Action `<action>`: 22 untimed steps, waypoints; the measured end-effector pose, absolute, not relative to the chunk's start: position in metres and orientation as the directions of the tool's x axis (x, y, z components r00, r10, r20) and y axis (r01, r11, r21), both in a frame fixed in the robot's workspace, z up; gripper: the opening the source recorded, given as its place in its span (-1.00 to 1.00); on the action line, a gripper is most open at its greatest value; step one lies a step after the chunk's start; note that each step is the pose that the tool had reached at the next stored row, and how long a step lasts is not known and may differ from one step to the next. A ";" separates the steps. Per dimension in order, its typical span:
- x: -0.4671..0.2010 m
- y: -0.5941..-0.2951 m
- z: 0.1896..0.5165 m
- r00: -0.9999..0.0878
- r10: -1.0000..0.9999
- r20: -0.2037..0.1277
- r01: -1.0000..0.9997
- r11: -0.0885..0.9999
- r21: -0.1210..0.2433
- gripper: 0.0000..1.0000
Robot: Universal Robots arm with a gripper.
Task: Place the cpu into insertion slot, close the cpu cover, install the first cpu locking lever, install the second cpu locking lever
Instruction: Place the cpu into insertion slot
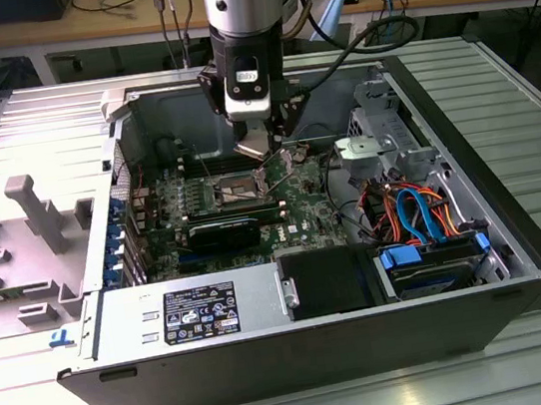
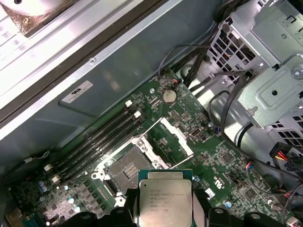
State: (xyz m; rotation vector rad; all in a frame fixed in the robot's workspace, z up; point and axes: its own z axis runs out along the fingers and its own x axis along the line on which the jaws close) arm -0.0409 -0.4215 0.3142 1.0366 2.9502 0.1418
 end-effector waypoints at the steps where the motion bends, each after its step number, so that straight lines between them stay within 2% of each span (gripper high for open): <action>1: -0.041 -0.421 0.314 -0.780 0.626 0.019 0.625 0.776 0.089 0.08; 22: -0.041 -0.421 0.313 -0.755 0.656 0.019 0.655 0.751 0.089 0.08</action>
